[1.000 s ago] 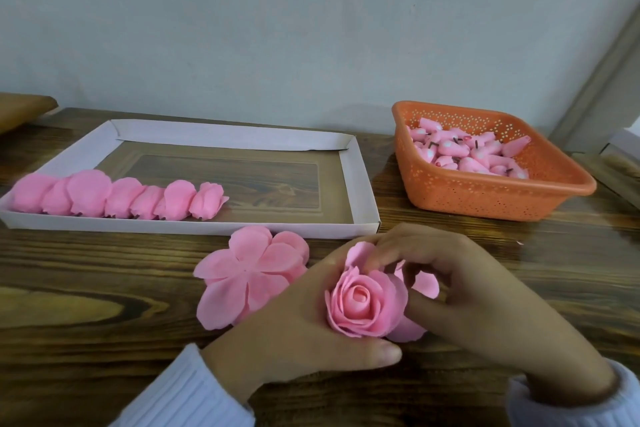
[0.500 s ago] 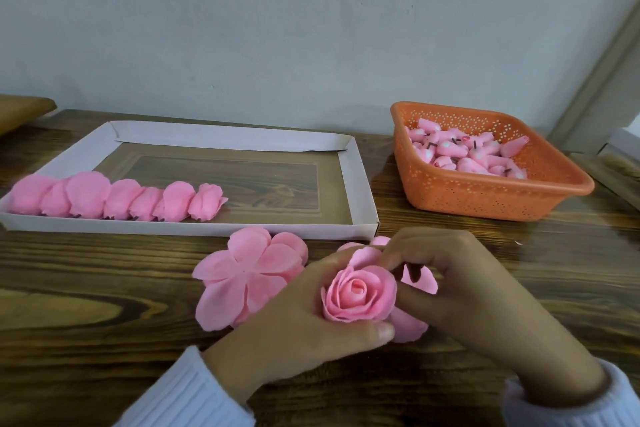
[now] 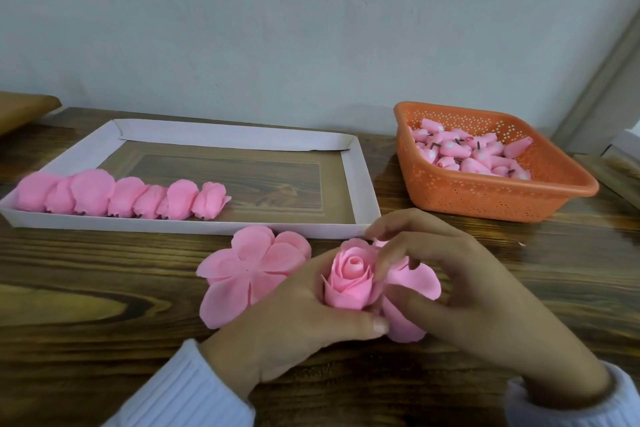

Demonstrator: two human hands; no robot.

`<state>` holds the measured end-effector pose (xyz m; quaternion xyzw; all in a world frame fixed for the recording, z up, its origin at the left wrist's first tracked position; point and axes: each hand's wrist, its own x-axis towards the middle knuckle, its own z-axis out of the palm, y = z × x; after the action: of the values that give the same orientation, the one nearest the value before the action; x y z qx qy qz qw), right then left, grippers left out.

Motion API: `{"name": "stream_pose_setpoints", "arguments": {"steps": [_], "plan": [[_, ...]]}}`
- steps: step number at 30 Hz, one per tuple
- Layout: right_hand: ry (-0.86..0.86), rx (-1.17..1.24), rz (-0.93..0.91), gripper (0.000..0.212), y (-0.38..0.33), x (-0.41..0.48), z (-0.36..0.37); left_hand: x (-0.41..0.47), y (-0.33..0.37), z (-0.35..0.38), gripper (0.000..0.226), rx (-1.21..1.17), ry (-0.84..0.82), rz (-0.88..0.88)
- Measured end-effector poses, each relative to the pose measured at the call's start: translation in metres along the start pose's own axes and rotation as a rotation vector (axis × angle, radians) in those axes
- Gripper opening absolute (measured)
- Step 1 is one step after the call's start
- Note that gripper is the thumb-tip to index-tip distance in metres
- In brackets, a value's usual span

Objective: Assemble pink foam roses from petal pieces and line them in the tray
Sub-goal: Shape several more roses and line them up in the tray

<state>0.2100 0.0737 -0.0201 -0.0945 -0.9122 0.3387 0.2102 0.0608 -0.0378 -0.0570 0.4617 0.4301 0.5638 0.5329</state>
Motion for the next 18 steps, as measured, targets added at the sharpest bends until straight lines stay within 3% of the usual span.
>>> {"name": "stream_pose_setpoints", "arguments": {"steps": [5, 18], "plan": [[0.035, -0.046, 0.008, 0.021, 0.0006, 0.0009, -0.0005, -0.0013, 0.001, -0.0005, 0.041, -0.196, -0.059, -0.12], [-0.01, 0.03, 0.012, 0.012, -0.0021, -0.0005, 0.0027, -0.0015, 0.0026, -0.0007, 0.039, -0.257, -0.122, -0.171]]}}
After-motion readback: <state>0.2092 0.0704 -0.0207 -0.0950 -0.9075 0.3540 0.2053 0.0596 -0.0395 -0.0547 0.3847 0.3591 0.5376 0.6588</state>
